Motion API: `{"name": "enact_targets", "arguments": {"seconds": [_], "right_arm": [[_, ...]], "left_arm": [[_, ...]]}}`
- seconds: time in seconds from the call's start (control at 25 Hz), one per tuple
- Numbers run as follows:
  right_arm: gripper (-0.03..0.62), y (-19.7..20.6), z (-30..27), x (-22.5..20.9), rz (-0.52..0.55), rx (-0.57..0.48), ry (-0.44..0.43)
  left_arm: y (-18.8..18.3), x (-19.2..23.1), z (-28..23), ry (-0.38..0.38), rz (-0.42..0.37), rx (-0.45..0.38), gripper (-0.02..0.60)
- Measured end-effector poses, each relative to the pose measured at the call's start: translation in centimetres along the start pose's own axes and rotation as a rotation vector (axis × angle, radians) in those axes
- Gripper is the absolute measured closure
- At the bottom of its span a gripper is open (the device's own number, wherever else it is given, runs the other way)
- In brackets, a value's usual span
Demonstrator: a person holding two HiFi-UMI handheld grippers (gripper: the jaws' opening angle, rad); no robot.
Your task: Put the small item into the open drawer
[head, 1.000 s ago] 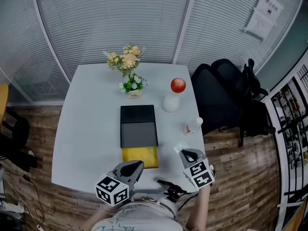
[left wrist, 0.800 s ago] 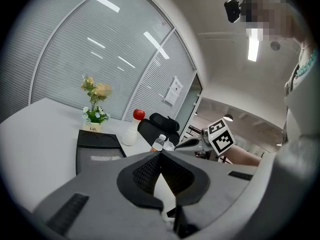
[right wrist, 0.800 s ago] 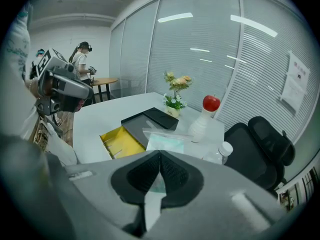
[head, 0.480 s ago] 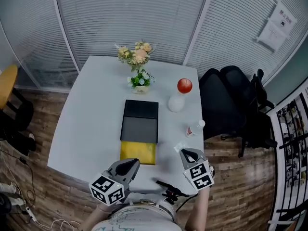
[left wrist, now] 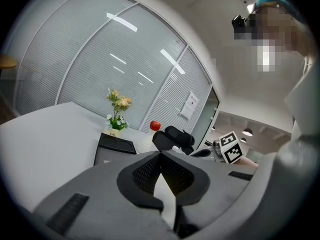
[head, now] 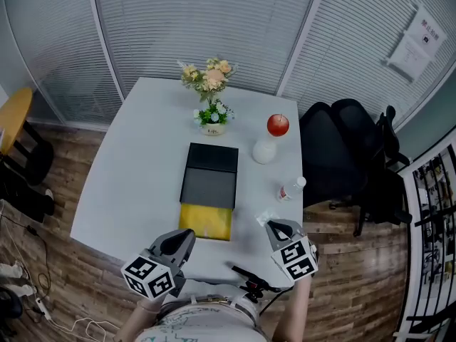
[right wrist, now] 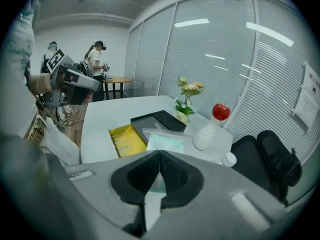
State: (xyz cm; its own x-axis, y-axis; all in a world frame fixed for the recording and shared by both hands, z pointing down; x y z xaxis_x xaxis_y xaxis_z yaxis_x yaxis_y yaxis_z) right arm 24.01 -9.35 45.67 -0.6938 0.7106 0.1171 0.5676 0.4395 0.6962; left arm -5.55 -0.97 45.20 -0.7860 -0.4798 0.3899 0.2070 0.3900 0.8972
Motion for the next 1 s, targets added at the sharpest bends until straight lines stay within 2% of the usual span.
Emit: {"name": "enact_targets", "arguments": {"seconds": [0.28,0.6,0.88,1.0], "right_arm": [[0.589,-1.2,-0.4,0.8,-0.038,-0.025,-0.007],[0.589,-3.4,-1.8,3.2,-0.018,-0.021,0.001],[0.589,-5.0,-4.2,6.2,-0.002,-0.036,-0.013],[0.589,-5.8,-5.6,7.8,0.026,-0.039,-0.05]], "left_arm": [[-1.2,1.9,-0.6,0.047,0.003,0.001,0.584],[-1.7,5.0,0.2,0.083,0.005,0.03,0.584],[-1.5,7.2,0.4,0.182,0.0,0.059,0.583],[-0.8,8.1,0.9,0.208,0.008,0.077,0.584]]}}
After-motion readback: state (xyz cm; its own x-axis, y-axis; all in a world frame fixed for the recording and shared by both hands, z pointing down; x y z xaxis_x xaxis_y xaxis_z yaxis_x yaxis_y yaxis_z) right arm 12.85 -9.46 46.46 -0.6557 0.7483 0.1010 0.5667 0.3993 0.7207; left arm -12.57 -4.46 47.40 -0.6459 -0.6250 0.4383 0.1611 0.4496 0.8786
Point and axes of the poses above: the fingertips, and each gripper's own axes: z backward along the fingers, x to its left, y out of its underside, the point moved 10 cm from there along z, backward along the fingers, and after that the axes turned 8 degrees about -z, right-handed, at the moved point
